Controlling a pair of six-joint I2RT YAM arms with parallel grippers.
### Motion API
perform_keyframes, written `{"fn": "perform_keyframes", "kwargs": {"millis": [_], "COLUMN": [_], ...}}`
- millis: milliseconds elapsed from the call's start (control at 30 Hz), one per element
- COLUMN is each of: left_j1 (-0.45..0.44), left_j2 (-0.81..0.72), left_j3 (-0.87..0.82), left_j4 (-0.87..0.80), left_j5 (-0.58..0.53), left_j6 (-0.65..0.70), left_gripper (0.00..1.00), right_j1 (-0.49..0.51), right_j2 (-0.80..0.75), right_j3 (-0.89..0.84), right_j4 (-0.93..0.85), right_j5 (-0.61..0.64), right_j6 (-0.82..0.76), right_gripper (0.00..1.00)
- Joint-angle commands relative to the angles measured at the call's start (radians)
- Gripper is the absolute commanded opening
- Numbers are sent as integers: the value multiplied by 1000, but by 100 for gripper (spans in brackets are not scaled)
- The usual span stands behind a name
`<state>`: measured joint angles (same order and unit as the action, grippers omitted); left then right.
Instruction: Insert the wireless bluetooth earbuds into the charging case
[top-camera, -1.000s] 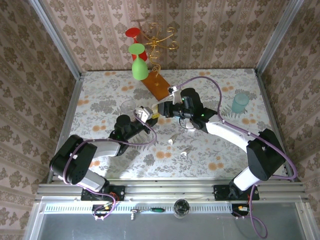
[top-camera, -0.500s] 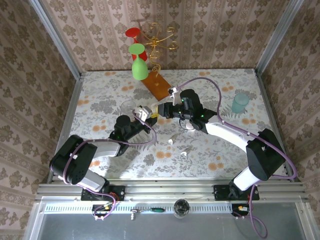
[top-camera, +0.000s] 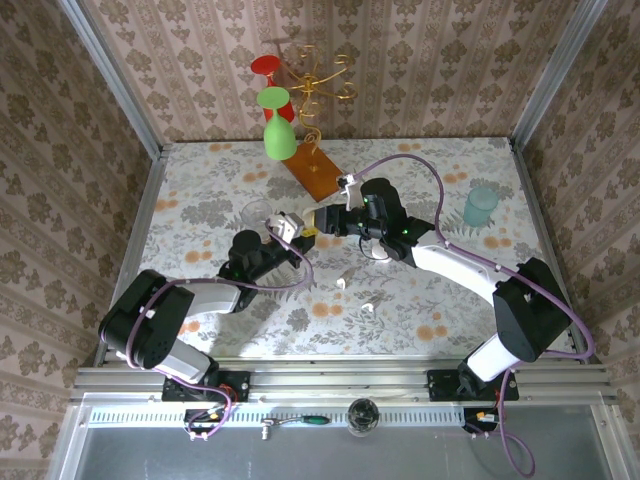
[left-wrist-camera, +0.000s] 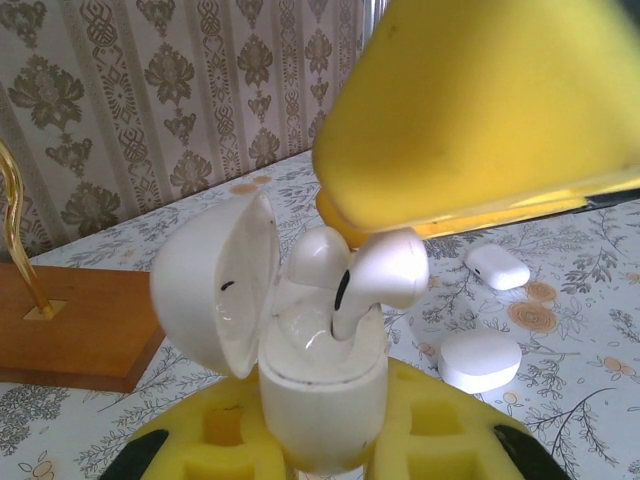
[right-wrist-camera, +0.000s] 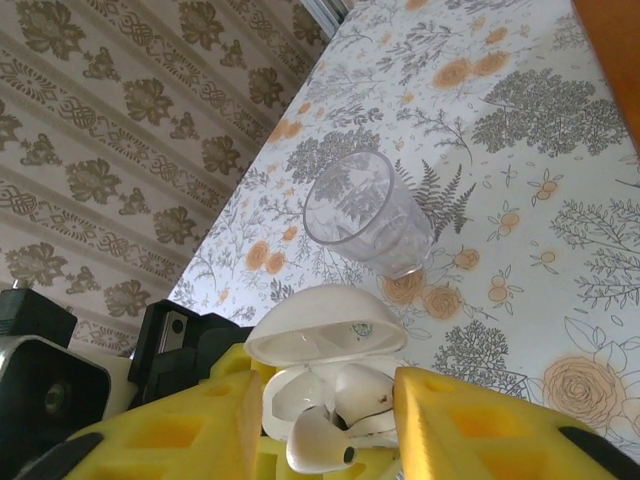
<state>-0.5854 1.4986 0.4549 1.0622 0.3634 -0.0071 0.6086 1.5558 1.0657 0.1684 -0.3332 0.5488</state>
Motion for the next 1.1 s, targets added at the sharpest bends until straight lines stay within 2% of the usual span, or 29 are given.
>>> {"fn": "perform_keyframes", "kwargs": {"millis": [0,333,533,700,867,1067], "left_j1": [10,24,24,27,27,25], "left_j2": [-11,7,13,5,14,33], "left_j3": [31,47,45,38,42,44], "left_j4": [21,14,14,22,19,33], "left_j5": [25,13,19,16,26,46], "left_j6": [-20,-45,-52,-68,-61,-63], "left_gripper": [0,0,0,0,0,0], "right_j1": [1,7,11,4,-25,-31], "right_j2": [-3,-5,9,-34,-70,-71], "right_j3": [37,8,16,-9,-22,-16], "right_j4": [-23,2,26,4,-34,-16], "right_j5": [-71,-140,-164,-101,-101,-110], "right_j6": [-2,17,18,-6,-36,-30], "right_gripper": [35,33,35,37,47,45]}}
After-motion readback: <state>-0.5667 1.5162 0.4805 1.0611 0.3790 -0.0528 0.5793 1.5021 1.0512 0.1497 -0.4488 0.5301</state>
